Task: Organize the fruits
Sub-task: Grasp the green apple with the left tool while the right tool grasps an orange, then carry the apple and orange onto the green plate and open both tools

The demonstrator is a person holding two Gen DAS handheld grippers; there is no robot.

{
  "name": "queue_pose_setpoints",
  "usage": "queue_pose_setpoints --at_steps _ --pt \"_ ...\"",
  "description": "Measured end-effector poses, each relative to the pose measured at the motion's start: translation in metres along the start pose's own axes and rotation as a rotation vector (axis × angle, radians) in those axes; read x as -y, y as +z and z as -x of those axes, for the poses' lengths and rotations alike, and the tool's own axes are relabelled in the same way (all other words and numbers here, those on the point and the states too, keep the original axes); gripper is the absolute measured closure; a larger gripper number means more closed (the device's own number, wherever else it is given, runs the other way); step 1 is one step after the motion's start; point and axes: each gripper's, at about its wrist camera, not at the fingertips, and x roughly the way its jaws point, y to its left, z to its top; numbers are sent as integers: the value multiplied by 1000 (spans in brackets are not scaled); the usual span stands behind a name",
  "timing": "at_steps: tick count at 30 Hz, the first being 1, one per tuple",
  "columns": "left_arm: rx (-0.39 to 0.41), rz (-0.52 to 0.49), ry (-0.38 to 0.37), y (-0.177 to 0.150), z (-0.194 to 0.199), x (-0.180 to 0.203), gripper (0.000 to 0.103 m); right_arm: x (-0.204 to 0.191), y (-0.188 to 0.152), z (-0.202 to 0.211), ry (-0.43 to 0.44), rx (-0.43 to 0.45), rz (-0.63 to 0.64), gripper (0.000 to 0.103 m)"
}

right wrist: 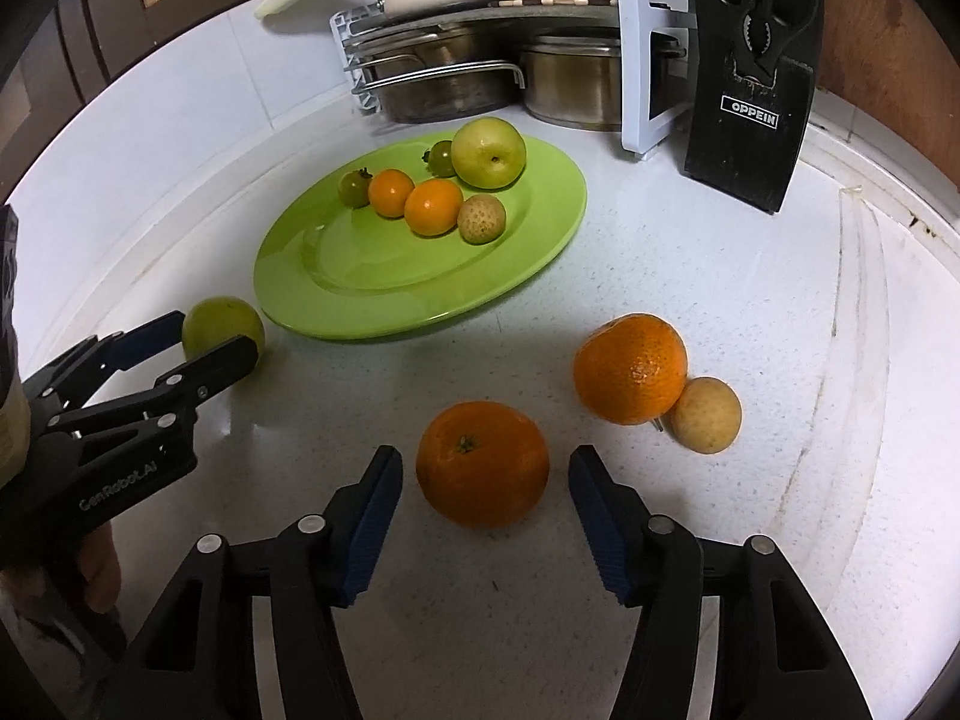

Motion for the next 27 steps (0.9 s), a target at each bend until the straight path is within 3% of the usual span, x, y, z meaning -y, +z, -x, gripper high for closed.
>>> queue_pose_setpoints --at_steps 6,27 --pt "0 0 9 0 -2 -1 53 -2 1 0 0 2 12 55" --pt "25 1 8 -2 19 2 54 -5 2 10 4 39 28 59"
